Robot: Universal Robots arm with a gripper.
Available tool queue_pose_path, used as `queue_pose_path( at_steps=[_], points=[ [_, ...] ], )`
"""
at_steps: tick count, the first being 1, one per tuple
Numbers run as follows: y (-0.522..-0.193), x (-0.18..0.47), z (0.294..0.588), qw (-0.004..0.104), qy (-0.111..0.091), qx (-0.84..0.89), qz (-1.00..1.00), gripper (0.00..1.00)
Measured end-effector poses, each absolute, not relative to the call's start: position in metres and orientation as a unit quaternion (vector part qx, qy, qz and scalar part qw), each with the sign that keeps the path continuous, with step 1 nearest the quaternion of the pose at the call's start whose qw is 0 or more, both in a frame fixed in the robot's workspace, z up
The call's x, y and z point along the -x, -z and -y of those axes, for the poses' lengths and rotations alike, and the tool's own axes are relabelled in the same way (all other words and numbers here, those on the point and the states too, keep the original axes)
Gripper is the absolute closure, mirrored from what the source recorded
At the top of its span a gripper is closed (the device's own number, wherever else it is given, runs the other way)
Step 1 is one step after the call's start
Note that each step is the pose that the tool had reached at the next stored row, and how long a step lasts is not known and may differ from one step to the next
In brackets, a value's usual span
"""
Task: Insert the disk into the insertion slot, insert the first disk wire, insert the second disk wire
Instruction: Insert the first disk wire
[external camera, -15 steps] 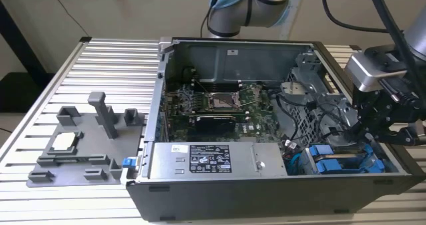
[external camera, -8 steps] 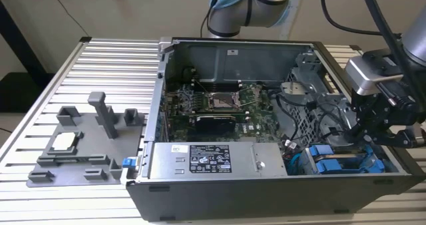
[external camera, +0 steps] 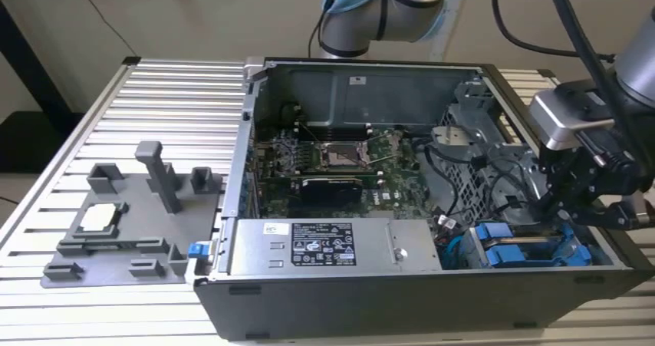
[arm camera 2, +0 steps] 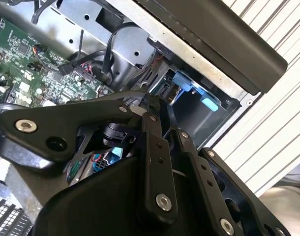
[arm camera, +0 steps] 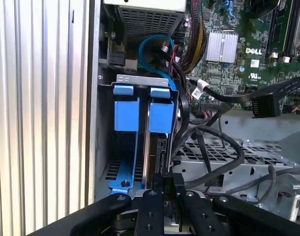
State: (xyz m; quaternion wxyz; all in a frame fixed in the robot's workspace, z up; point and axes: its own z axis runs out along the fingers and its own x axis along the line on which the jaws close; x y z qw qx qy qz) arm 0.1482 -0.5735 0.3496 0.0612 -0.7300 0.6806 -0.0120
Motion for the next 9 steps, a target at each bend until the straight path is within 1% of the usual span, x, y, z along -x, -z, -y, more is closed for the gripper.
queue_pose_path(
  at_steps=[9],
  points=[
    [-0.3434,-0.1488,0.575,0.065,0.013,0.73,-0.681,0.81]
  ],
)
